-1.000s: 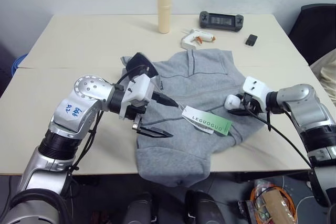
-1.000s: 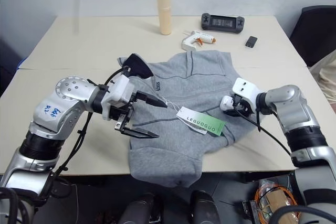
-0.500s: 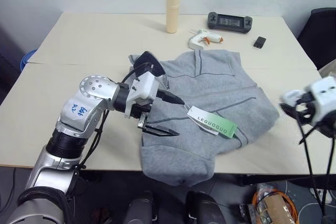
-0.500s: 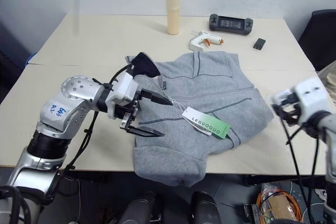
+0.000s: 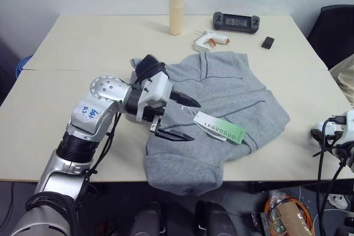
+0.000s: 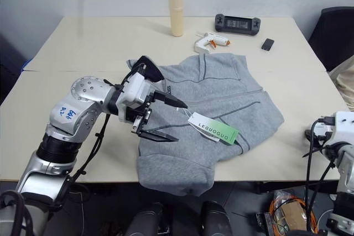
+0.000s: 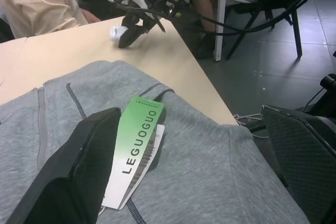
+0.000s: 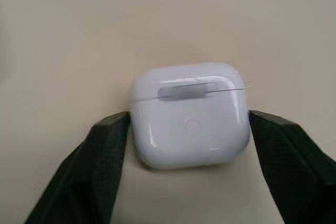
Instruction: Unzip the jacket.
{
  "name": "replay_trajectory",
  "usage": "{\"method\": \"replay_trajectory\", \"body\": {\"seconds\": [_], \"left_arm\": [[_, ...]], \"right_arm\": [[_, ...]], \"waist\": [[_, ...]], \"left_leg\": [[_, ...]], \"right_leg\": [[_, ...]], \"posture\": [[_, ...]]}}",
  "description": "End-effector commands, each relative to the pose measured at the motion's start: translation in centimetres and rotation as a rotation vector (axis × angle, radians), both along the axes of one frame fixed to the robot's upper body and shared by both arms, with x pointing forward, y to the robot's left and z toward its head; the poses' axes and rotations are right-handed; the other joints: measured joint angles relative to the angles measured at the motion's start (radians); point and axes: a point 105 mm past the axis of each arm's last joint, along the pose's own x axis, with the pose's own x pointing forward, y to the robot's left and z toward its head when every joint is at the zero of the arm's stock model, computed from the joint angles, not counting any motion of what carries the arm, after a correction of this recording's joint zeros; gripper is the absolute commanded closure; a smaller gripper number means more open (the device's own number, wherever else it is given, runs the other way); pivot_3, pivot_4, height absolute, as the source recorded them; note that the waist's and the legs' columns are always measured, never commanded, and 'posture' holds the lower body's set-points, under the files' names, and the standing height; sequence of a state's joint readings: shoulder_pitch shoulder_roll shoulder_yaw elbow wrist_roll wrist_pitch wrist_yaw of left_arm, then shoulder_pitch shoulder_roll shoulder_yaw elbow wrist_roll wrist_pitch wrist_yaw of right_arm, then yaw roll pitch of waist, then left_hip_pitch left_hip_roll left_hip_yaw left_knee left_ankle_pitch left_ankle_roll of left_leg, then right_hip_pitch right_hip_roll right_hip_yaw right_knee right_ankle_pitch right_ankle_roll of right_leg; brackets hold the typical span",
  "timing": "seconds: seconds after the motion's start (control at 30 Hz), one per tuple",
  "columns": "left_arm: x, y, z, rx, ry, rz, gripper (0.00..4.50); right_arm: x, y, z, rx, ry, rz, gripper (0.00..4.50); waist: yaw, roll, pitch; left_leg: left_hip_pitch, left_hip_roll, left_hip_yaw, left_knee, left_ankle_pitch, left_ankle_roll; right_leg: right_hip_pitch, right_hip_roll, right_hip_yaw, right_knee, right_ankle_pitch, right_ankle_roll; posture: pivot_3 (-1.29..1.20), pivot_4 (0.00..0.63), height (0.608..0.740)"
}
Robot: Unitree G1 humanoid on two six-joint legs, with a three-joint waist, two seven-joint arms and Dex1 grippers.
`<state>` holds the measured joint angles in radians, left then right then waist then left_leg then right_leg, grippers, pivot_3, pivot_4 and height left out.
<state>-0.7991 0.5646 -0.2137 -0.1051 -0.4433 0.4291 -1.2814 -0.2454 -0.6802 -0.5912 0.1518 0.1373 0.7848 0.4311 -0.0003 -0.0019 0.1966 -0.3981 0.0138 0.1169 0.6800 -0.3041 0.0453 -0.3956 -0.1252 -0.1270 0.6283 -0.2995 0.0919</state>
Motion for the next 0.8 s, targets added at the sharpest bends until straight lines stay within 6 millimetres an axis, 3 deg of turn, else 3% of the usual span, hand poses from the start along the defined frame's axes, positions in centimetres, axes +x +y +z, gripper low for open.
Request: {"method": "replay_trajectory", "body": {"seconds": [0.03, 0.2, 0.27, 0.4, 0.5, 0.6, 0.8], "left_arm": [[-0.8, 0.0, 0.6, -0.018, -0.021, -0.006, 0.00], [-1.0, 0.5, 0.3, -0.007, -0.004, 0.019, 0.00], [-0.9, 0.8, 0.1, 0.004, -0.003, 0.031, 0.00], [-0.9, 1.4, -0.6, 0.050, -0.014, 0.038, 0.00], [-0.8, 2.1, -2.4, 0.165, -0.076, 0.032, 0.00], [-0.6, 3.2, -4.8, 0.318, -0.162, 0.012, 0.00], [-0.9, 3.7, -7.3, 0.463, -0.218, -0.066, 0.00]], "right_arm": [[-0.1, 0.7, 0.5, -0.045, 0.001, 0.074, 0.01], [-0.8, 1.0, 4.4, -0.254, 0.002, 0.235, 0.01], [-1.1, 2.1, 6.3, -0.397, 0.019, 0.391, 0.01], [-1.7, 4.9, 7.8, -0.603, 0.089, 0.700, 0.01], [-2.0, 6.3, 7.7, -0.816, 0.186, 0.920, 0.01], [-2.4, 6.9, 6.0, -1.038, 0.331, 1.140, 0.01], [-0.6, 9.0, 4.3, -1.104, 0.303, 1.299, 0.01]], "waist": [[0.000, 0.000, 0.000], [0.001, 0.001, 0.000], [0.002, 0.001, 0.000], [0.003, 0.001, 0.001], [0.002, 0.001, 0.001], [0.002, 0.001, 0.001], [0.000, 0.001, 0.001]], "left_leg": [[0.000, 0.000, 0.000, 0.000, 0.000, 0.000], [0.000, 0.000, 0.000, -0.001, 0.000, 0.000], [0.001, 0.000, 0.001, -0.001, 0.000, 0.000], [0.002, -0.001, 0.001, -0.001, 0.000, 0.000], [0.004, 0.000, 0.002, -0.002, -0.001, 0.000], [0.007, -0.001, 0.005, -0.005, -0.001, 0.000], [0.007, 0.000, 0.006, -0.004, -0.001, -0.001]], "right_leg": [[0.000, 0.000, 0.000, 0.000, 0.000, 0.000], [0.000, 0.000, 0.001, 0.000, 0.000, 0.000], [0.000, 0.000, 0.001, 0.000, 0.000, 0.000], [0.000, 0.000, 0.002, -0.002, 0.000, 0.000], [0.002, 0.000, 0.002, -0.003, 0.000, 0.000], [0.002, 0.000, 0.005, -0.005, 0.000, 0.000], [0.002, -0.004, 0.006, -0.005, 0.000, 0.000]], "posture": [[0.00, 0.150, 0.740], [0.00, 0.150, 0.740], [0.00, 0.150, 0.740], [0.00, 0.150, 0.740], [0.00, 0.150, 0.740], [0.00, 0.150, 0.740], [0.00, 0.150, 0.740]]}}
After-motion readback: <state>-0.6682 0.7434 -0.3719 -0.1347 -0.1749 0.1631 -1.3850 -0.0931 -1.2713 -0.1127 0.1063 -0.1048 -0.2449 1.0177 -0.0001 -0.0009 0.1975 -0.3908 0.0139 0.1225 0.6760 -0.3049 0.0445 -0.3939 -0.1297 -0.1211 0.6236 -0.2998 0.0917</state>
